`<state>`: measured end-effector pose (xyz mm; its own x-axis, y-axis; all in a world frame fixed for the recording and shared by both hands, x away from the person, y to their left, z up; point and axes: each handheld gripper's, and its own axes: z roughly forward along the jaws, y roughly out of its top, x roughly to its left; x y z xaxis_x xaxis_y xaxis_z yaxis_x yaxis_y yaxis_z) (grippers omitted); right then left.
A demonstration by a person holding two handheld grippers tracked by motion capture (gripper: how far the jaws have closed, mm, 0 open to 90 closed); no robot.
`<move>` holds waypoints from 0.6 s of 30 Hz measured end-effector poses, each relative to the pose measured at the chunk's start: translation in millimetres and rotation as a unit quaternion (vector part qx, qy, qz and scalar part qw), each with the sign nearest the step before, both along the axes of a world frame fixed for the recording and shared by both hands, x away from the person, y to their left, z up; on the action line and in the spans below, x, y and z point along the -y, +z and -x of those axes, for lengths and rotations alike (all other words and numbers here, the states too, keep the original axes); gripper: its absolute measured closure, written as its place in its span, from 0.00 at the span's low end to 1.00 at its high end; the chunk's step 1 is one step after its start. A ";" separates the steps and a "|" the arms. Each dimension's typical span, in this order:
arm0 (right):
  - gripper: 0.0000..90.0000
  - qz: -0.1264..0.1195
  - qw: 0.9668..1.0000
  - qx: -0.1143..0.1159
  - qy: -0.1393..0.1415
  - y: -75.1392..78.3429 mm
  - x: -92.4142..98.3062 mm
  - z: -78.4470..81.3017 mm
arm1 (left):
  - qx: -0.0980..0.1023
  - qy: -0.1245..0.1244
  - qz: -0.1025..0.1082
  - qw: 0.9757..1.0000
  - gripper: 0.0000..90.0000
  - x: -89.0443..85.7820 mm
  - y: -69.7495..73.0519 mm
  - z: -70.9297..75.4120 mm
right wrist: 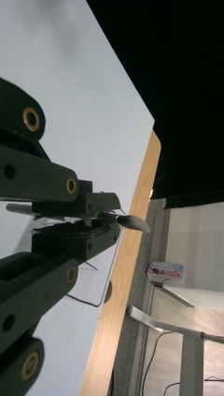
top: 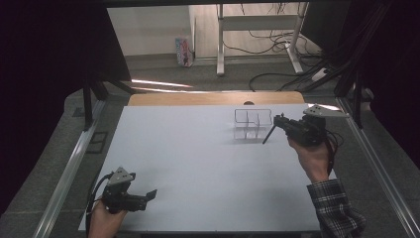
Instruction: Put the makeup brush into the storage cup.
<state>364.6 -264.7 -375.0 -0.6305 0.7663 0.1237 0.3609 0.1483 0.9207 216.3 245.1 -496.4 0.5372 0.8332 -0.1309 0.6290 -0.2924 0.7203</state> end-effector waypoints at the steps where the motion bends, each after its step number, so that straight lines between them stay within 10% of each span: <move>1: 0.93 -0.002 1.000 0.000 -0.001 0.4 -0.2 -1.8 | 0.000 0.000 0.000 1.000 0.02 0.0 0.0 0.0; 18: 0.93 -0.006 1.000 0.010 -0.016 12.2 -0.9 -24.7 | 0.004 0.001 -0.003 1.000 0.02 -0.9 0.6 0.2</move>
